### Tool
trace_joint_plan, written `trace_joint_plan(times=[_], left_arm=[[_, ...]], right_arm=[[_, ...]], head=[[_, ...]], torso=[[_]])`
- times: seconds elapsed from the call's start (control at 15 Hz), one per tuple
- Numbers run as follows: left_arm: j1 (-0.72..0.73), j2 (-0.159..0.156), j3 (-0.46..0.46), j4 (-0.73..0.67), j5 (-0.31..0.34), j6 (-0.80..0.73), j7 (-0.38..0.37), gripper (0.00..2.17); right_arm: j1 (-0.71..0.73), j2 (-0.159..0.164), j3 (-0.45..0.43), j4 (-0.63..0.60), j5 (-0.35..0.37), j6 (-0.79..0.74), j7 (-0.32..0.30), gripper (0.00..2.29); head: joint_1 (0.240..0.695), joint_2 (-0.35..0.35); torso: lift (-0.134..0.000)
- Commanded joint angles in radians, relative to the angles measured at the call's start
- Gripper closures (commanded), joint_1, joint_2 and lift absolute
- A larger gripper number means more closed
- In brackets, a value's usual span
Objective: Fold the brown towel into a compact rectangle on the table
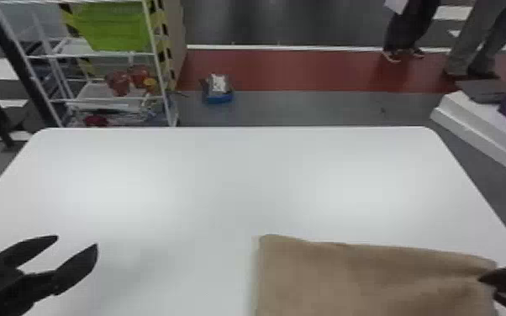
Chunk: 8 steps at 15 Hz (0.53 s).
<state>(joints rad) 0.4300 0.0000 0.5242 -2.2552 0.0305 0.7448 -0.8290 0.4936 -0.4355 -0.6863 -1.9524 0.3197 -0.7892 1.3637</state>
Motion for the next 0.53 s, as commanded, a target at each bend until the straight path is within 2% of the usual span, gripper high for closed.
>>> trace_joint_plan(times=[0.0, 0.2, 0.47], left_arm=[[-0.001, -0.003, -0.015, 0.011, -0.003, 0.000, 0.002, 0.08], [-0.002, -0.003, -0.023, 0.017, -0.003, -0.003, 0.002, 0.08], [0.001, -0.003, -0.023, 0.017, -0.003, -0.003, 0.001, 0.08]], right_arm=[[-0.003, -0.011, 0.016, 0.060, 0.032, -0.031, 0.003, 1.48], [-0.009, -0.012, 0.067, 0.075, 0.085, -0.031, 0.003, 1.48], [-0.056, -0.012, 0.082, 0.084, 0.085, -0.024, 0.003, 1.48]], head=[[0.695, -0.040], [0.695, -0.063], [0.695, -0.048]], torso=[[-0.134], [-0.134], [-0.134]])
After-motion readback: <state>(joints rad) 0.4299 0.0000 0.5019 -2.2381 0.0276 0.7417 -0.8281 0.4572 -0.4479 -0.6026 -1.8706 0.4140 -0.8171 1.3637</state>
